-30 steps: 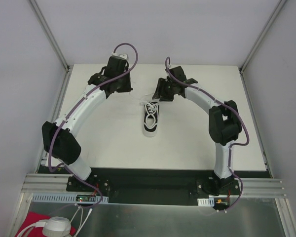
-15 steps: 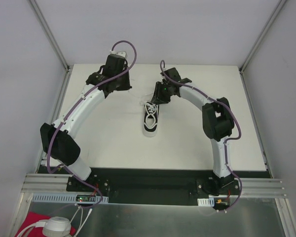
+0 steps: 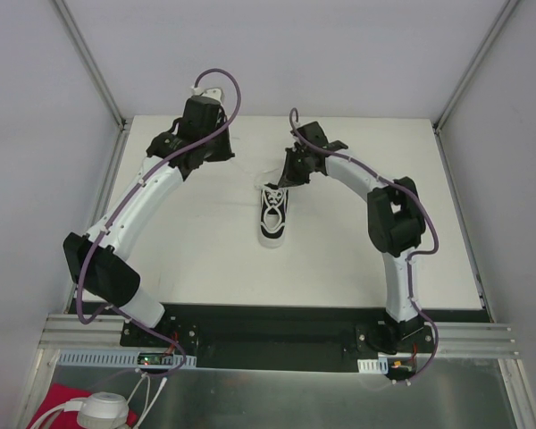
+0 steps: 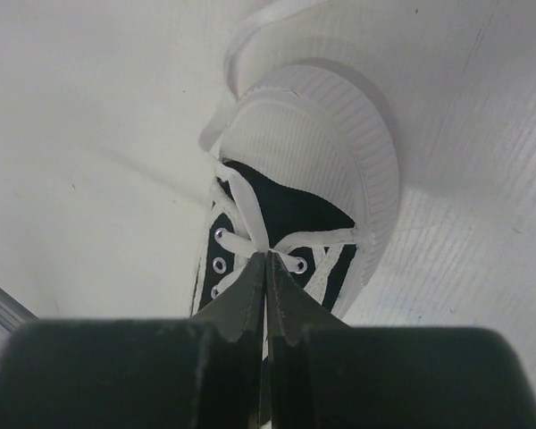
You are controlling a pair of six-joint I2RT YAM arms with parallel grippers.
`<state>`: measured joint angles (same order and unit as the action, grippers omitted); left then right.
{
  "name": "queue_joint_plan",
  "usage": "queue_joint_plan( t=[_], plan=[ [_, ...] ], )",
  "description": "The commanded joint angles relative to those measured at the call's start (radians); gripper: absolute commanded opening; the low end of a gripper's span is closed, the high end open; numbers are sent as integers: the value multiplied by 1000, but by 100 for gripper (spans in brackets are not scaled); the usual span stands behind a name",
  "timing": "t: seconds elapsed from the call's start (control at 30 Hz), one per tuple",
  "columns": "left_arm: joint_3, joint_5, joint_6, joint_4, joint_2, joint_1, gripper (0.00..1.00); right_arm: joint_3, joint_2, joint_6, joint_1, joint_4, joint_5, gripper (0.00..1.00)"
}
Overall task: Tie the shoes
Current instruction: Cross the shoelace with the shoelace.
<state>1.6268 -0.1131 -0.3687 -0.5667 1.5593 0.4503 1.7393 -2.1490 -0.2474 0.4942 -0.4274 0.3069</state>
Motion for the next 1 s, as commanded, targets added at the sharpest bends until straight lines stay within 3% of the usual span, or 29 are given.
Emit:
queue_joint_plan(
  t=[0.0, 0.27, 0.8, 0.97],
  plan=[
    [27, -28, 22, -7, -42, -2, 0, 14, 132, 13, -5, 21, -5, 1],
    [30, -48, 34, -9, -58, -7, 0, 2, 192, 3, 7, 59, 23, 1],
    [30, -60, 50, -7, -85, -13, 0, 45, 146, 4, 40, 44, 72, 1],
    [36, -60, 56, -7, -99, -13, 0, 46, 152, 14, 50, 106, 170, 1]
  ],
)
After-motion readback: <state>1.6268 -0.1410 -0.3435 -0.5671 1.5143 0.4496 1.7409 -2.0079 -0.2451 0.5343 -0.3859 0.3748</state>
